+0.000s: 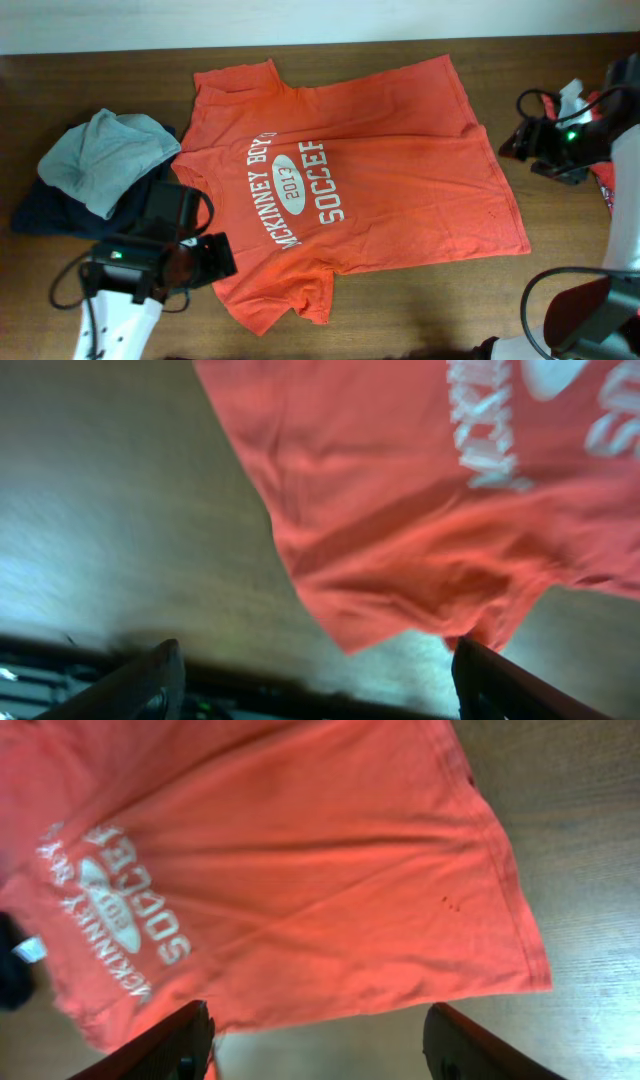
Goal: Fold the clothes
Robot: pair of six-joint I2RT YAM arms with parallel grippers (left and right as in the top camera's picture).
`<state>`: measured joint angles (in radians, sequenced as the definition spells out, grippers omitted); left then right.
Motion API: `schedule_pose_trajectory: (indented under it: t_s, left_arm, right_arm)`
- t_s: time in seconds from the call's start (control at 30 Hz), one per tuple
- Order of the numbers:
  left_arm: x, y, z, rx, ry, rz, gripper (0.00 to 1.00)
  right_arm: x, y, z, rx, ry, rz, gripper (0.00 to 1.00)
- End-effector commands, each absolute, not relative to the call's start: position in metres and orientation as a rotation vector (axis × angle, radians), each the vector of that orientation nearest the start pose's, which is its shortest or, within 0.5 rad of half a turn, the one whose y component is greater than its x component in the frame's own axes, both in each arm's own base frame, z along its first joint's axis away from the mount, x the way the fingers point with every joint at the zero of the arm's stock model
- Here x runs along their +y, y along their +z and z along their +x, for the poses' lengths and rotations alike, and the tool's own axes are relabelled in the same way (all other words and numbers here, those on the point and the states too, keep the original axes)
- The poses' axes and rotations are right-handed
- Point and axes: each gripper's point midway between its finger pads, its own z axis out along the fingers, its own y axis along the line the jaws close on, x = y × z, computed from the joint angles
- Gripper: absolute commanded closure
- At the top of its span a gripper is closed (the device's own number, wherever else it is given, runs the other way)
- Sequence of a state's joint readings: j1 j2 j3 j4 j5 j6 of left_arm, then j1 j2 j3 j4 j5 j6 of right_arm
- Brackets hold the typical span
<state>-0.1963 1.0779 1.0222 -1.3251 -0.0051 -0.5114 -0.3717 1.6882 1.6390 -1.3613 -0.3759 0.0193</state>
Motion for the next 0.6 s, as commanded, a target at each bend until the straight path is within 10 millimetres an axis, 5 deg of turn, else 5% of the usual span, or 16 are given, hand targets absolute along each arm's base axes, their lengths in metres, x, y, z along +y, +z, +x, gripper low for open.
schedule_pose_trajectory:
  t_s: [0.0, 0.23, 0.4, 0.57]
  left_arm:
    - [-0.045, 0.109, 0.168, 3.001, -0.157, -0.596, 0.15]
    - [-0.065, 0.052, 0.144, 3.120, -0.312, -0.698, 0.19]
    - [-0.064, 0.040, 0.137, 3.160, -0.288, -0.713, 0.27]
    - [-0.083, 0.037, 0.126, 3.236, -0.407, -0.655, 0.35]
  right_arm:
    - [-0.062, 0.145, 0.319, 2.921, 0.487, 0.606, 0.27]
    - [-0.057, 0.075, 0.294, 2.975, 0.484, 0.776, 0.26]
    - [-0.056, 0.066, 0.292, 2.964, 0.483, 0.831, 0.25]
    - [-0.058, 0.066, 0.293, 2.960, 0.470, 0.829, 0.25]
